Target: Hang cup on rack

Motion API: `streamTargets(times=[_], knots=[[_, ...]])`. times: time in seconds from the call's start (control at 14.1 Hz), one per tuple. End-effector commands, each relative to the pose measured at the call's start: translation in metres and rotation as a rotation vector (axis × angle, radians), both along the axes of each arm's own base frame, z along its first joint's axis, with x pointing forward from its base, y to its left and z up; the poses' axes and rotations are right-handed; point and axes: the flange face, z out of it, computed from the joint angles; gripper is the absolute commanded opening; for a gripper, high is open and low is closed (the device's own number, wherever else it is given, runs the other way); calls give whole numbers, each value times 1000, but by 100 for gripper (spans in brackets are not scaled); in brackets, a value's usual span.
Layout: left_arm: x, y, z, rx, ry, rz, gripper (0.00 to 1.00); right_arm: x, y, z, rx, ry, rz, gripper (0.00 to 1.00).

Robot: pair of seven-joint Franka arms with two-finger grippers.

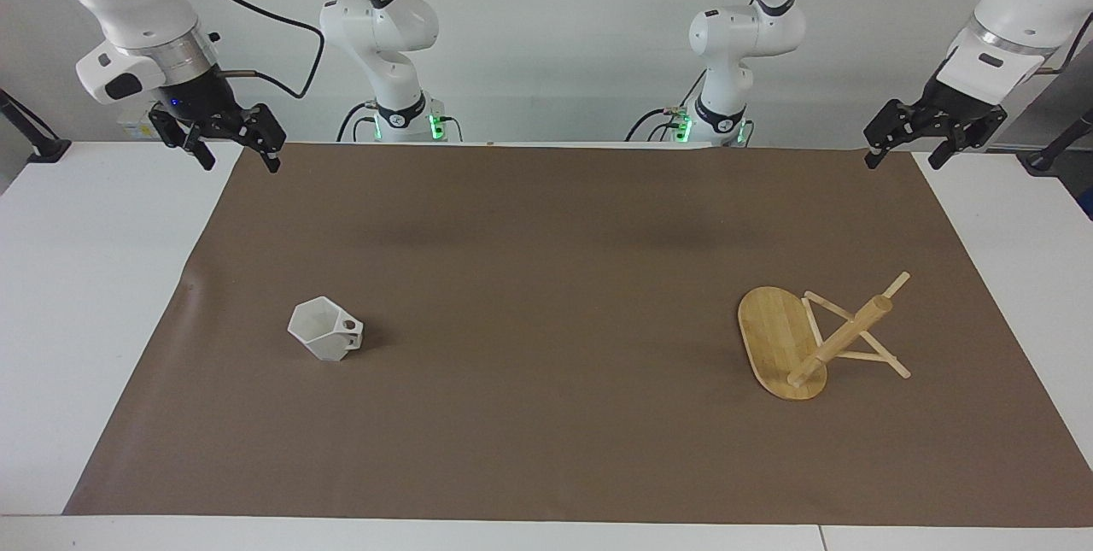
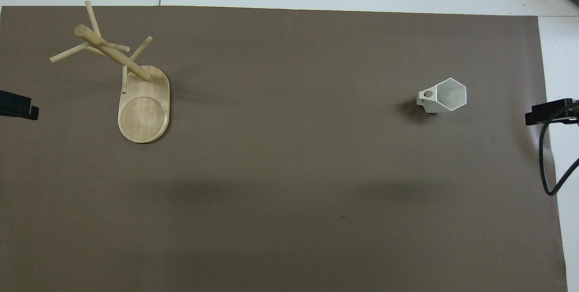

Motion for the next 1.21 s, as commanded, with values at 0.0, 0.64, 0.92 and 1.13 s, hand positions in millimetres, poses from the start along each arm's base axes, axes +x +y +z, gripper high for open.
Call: streamTargets(times=[0.0, 0.64, 0.92, 1.13], knots=[[-6, 1, 0, 15, -7, 3, 100, -2, -4, -6, -11, -62, 107, 100], [-6, 5, 0, 15, -7, 9, 100, 54, -16, -134, -9, -101, 99, 100], [-8, 5, 0, 15, -2, 14, 100, 73, -17, -190, 0, -144, 56, 100], [-8, 5, 0, 15, -2, 12, 100, 81, -17, -216, -3, -136, 30, 100]])
